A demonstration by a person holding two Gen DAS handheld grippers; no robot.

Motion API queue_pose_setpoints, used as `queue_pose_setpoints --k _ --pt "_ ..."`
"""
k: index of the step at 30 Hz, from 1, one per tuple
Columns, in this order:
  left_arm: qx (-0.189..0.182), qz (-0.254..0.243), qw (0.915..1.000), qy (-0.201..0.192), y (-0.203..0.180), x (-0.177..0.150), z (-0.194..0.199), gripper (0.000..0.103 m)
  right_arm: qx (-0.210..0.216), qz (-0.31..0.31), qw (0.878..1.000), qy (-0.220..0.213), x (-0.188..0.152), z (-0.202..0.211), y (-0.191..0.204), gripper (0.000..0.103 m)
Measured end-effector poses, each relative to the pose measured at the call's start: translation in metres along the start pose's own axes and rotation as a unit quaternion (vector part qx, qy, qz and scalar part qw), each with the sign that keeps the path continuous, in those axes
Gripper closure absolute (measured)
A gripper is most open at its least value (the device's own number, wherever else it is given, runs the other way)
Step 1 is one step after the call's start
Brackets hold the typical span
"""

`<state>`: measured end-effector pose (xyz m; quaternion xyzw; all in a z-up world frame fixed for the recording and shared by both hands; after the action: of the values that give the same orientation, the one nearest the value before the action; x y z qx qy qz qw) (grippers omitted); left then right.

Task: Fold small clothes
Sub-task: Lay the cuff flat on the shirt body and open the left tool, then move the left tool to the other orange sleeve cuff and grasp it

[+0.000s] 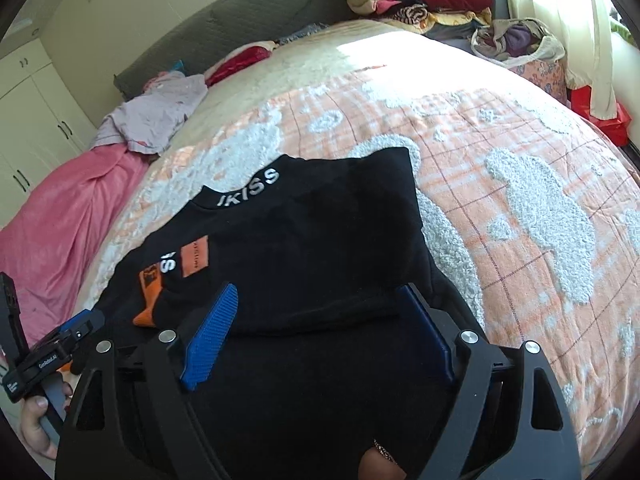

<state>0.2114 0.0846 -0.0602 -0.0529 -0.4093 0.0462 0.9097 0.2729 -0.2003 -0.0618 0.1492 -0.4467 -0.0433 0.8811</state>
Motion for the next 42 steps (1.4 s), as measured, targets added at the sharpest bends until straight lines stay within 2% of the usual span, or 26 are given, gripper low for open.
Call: queue_pose_setpoints --k 2,6,11,22,42 --pt "0.010 0.003 0.9999 -0.009 0.007 0.000 0.009 0.010 -0.003 0.003 1.000 -0.007 0.000 0.007 0.004 0.013" --pt "0.033 0.009 0.9992 -0.022 0.022 0.001 0.022 0.010 0.000 0.013 1.000 -0.024 0.002 0.019 0.017 0.007" --pt "0.055 0.026 0.9977 -0.031 0.043 -0.001 0.035 0.010 0.007 0.030 0.999 -0.038 0.006 0.030 0.034 0.005" --pt "0.102 0.055 0.9921 -0.048 0.094 -0.003 0.064 0.010 0.039 0.076 0.995 -0.043 0.002 0.038 0.088 0.005" --pt "0.157 0.106 0.9803 -0.056 0.172 -0.025 0.110 0.010 0.090 0.143 0.985 -0.036 -0.018 0.031 0.177 0.005"
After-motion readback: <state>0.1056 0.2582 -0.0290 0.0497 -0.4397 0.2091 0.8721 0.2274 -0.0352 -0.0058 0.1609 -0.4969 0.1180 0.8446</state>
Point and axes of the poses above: each gripper's, at about its wrist camera, not at the fingertips, and z roughly against the way its jaws point, y to its left, x to its top, the point moved 10 cm from there along -z, roughly the way its jaws point, and after that the axes turned 9 degrees about -y, right-handed, at the moved point
